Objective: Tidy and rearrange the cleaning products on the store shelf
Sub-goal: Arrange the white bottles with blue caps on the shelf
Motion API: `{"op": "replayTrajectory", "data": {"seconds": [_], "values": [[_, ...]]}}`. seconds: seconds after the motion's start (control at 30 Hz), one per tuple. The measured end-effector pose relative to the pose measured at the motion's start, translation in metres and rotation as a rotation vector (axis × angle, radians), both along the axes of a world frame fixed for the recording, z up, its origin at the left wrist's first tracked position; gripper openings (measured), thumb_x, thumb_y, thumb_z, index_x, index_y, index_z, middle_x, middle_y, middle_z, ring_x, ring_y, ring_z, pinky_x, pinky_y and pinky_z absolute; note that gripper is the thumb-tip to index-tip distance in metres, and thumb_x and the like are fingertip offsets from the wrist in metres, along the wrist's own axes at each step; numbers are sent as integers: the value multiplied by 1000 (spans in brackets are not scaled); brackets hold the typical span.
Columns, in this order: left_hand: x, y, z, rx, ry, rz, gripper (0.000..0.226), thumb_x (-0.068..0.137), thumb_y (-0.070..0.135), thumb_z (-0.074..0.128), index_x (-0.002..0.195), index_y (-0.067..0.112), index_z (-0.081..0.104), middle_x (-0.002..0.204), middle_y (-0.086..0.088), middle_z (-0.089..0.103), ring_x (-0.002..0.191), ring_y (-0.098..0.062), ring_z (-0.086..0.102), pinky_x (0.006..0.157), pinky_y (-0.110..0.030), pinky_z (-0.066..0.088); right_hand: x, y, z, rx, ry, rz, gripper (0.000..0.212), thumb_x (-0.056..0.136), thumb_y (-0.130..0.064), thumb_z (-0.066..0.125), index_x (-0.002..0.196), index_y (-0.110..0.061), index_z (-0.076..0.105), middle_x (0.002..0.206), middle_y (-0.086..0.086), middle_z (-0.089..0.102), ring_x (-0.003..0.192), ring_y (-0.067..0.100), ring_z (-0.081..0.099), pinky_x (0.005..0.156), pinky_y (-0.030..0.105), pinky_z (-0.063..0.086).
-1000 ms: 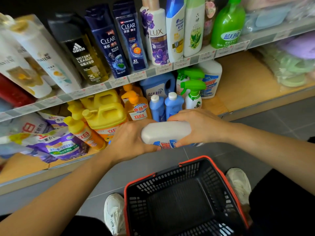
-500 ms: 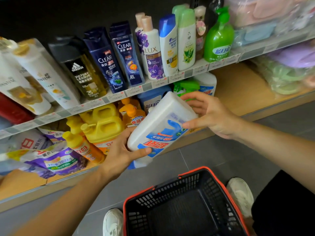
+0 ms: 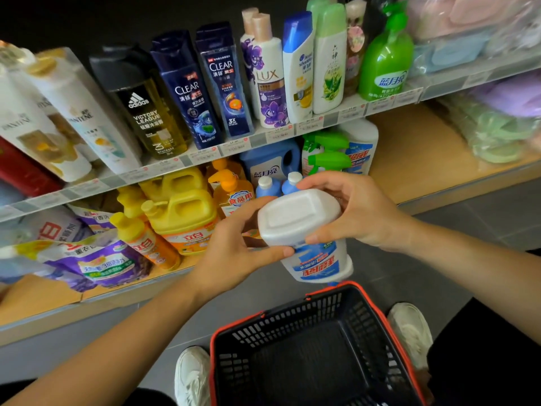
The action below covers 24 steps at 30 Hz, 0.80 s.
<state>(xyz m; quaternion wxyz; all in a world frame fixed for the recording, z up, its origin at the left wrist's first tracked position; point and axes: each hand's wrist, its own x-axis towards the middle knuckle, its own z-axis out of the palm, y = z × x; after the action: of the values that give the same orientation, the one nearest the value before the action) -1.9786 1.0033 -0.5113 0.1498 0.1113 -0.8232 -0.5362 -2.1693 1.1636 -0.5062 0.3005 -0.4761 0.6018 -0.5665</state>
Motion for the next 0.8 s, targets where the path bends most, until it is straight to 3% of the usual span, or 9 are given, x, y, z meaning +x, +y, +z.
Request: {"op": "replayTrajectory", "data": {"seconds": [0.2,0.33,0.4,0.5,0.67,0.8], "values": [[6,-1,9,-72,38,6,65,77,25,86,134,14,58,126,4,68,121,-20,64,91,-45,60,7,-2,-14,-1,-87,-27,90,50,-29,95,133,-26,60,127,-4,67,116,15,65,93,37,56],[8,-2,13,-72,67,12,64,77,24,87,134,17,58,126,6,68,122,-18,63,88,-40,61,14,-2,-19,-32,-209,48,58,65,-18,88,117,-35,69,115,-1,73,108,16,69,81,27,57],[8,-2,16,-72,46,-2,69,78,25,84,139,17,54,129,8,65,123,-16,62,86,-39,62,14,-3,-16,-44,-205,39,53,64,-22,88,112,-37,70,113,-2,73,107,16,69,80,25,57],[6,-5,22,-209,7,-57,74,85,26,81,150,19,45,142,6,56,131,-15,55,95,-43,57,11,-5,-14,-56,-196,30,50,65,-23,88,111,-34,71,110,0,74,104,16,70,80,27,57],[4,-9,31,-337,-54,-160,58,94,40,53,148,21,48,162,0,32,150,-18,29,117,-53,34,9,-6,-8,-53,-79,10,51,67,-26,89,113,-28,70,107,1,74,101,16,71,79,30,58],[-1,-3,38,-365,-9,-220,47,97,35,47,140,20,58,159,5,38,147,-19,34,118,-53,30,10,-10,-9,1,12,34,54,66,-26,92,114,-16,70,102,4,74,95,18,73,77,35,60]]}}
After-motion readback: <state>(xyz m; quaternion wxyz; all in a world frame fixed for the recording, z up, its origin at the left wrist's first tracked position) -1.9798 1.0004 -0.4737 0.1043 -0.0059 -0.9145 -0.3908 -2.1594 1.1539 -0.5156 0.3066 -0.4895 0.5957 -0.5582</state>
